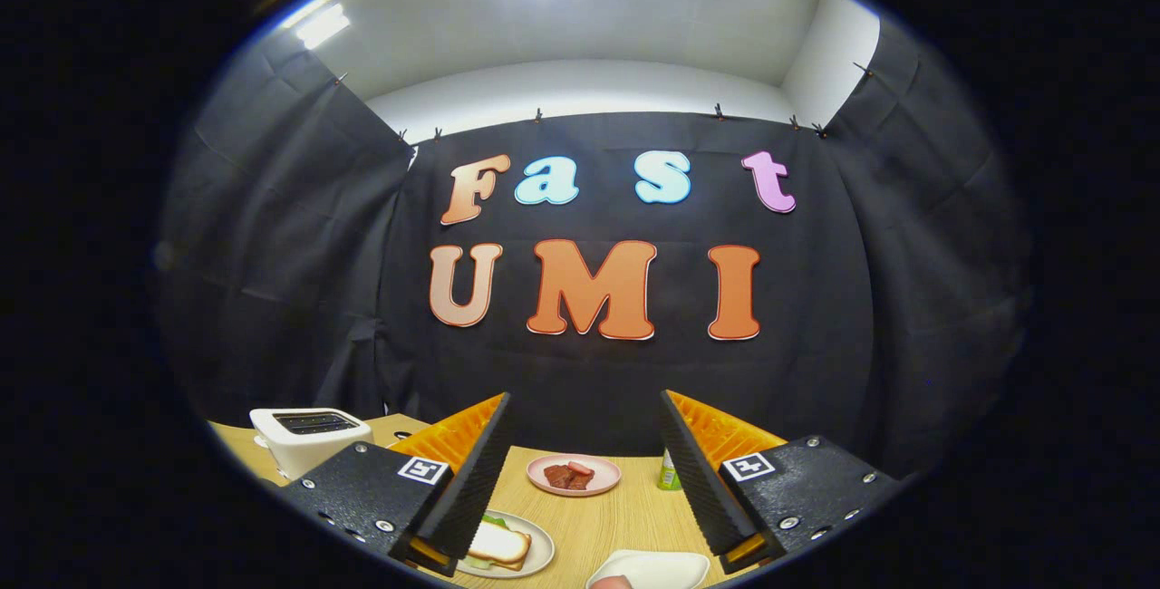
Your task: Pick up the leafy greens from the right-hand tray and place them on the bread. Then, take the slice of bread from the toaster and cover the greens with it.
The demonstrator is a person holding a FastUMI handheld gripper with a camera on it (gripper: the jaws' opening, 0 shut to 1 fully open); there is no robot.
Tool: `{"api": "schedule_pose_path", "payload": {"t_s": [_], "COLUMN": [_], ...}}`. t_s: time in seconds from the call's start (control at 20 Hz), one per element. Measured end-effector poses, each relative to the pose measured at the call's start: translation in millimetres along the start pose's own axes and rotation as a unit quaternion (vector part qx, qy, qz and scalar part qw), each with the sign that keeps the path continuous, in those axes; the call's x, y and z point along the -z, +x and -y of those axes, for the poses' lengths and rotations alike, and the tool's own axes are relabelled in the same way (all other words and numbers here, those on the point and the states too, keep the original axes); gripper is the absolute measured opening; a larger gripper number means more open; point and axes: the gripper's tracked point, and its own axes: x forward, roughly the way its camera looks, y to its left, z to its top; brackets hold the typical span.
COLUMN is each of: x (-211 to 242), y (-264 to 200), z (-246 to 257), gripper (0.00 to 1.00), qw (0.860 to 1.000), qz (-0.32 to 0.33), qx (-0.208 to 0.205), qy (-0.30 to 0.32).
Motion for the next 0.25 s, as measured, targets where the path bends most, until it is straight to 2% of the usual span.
{"api": "schedule_pose_path", "payload": {"t_s": [0.25], "x": [2.2], "y": [-1.1], "z": [-0.3], "gripper": [0.94], "qw": [1.0], "qz": [-0.004], "qx": [0.003], "qy": [0.004]}}
